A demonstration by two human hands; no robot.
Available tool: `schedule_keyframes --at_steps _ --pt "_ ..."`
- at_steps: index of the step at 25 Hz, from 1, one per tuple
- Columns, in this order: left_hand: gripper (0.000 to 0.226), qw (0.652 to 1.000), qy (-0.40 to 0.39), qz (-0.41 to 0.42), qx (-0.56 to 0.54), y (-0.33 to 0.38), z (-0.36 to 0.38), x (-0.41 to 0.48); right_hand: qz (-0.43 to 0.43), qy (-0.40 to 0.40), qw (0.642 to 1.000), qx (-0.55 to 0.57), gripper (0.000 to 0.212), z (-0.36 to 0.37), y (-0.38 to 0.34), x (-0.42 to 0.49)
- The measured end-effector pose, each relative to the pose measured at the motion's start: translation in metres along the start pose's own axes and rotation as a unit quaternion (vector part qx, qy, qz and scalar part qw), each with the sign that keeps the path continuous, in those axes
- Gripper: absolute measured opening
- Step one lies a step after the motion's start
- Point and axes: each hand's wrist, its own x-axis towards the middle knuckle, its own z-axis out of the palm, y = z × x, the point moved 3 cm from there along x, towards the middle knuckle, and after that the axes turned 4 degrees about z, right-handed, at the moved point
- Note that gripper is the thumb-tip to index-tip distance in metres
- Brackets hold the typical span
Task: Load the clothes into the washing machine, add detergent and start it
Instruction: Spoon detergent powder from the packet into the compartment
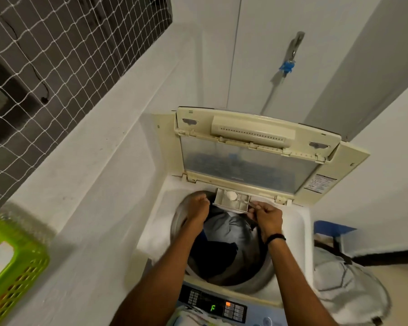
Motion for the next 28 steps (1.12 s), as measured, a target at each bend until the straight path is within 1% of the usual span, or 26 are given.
schedule_keyframes --at_steps 2,3,4,6,8,10,12,14,16,17,18,20,21,23,24,25,26,27,28 --pt "0.020 1.000 -0.006 -0.024 0.018 -0.007 0.011 0.009 -0.058 0.008 0.994 -0.091 0.022 0.005 0.006 0.004" --pt "0.015 0.999 -0.011 -0.038 0.029 -0.010 0.015 0.012 -0.099 0.011 0.986 -0.136 0.025 0.008 0.010 0.007" --pt "0.016 0.998 -0.013 -0.046 0.043 -0.014 0.019 0.017 -0.142 0.019 0.973 -0.182 0.029 0.012 0.016 0.010" --pt "0.030 0.996 -0.033 -0.048 0.075 -0.023 0.025 0.028 -0.214 0.013 0.940 -0.265 0.033 0.016 0.019 0.005" --pt "0.033 0.994 -0.047 -0.044 0.094 -0.027 0.028 0.034 -0.232 -0.016 0.907 -0.351 0.039 0.020 0.013 -0.011" --pt "0.030 0.993 -0.051 -0.041 0.099 -0.019 0.025 0.028 -0.253 -0.022 0.888 -0.383 0.045 0.022 0.012 -0.019" --pt "0.034 0.993 -0.057 -0.045 0.093 -0.015 0.024 0.024 -0.271 -0.017 0.898 -0.347 0.043 0.022 0.010 -0.026" --pt "0.038 0.993 -0.061 -0.045 0.087 -0.010 0.021 0.019 -0.269 -0.011 0.904 -0.333 0.040 0.021 0.010 -0.028" --pt "0.039 0.993 -0.067 -0.043 0.087 -0.007 0.019 0.014 -0.297 0.010 0.886 -0.355 0.044 0.023 0.012 -0.029" --pt "0.038 0.992 -0.065 -0.041 0.095 -0.006 0.019 0.012 -0.311 0.025 0.883 -0.350 0.044 0.022 0.014 -0.028" --pt "0.037 0.992 -0.064 -0.037 0.103 -0.005 0.018 0.011 -0.311 0.030 0.890 -0.332 0.042 0.022 0.015 -0.028" --pt "0.035 0.990 -0.067 -0.033 0.116 -0.006 0.017 0.008 -0.284 0.025 0.908 -0.308 0.042 0.021 0.017 -0.026" --pt "0.036 0.990 -0.067 -0.032 0.120 -0.005 0.015 0.007 -0.281 0.039 0.906 -0.313 0.044 0.020 0.017 -0.024" --pt "0.039 0.993 -0.060 -0.036 0.095 -0.002 0.010 0.001 -0.292 0.071 0.899 -0.319 0.043 0.018 0.018 -0.019" --pt "0.040 0.995 -0.055 -0.038 0.072 0.000 0.007 -0.003 -0.287 0.081 0.905 -0.303 0.040 0.016 0.018 -0.017" --pt "0.041 0.997 -0.048 -0.039 0.051 0.004 0.003 -0.008 -0.266 0.084 0.920 -0.277 0.037 0.014 0.018 -0.015" --pt "0.042 0.998 -0.039 -0.036 0.030 0.007 -0.002 -0.011 -0.228 0.079 0.942 -0.232 0.034 0.012 0.020 -0.014" --pt "0.044 0.999 -0.031 -0.032 0.017 0.011 -0.007 -0.015 -0.169 0.061 0.970 -0.162 0.032 0.010 0.023 -0.012" --pt "0.044 1.000 -0.019 -0.023 0.007 0.014 -0.013 -0.018 -0.103 0.032 0.992 -0.069 0.030 0.011 0.026 -0.010"
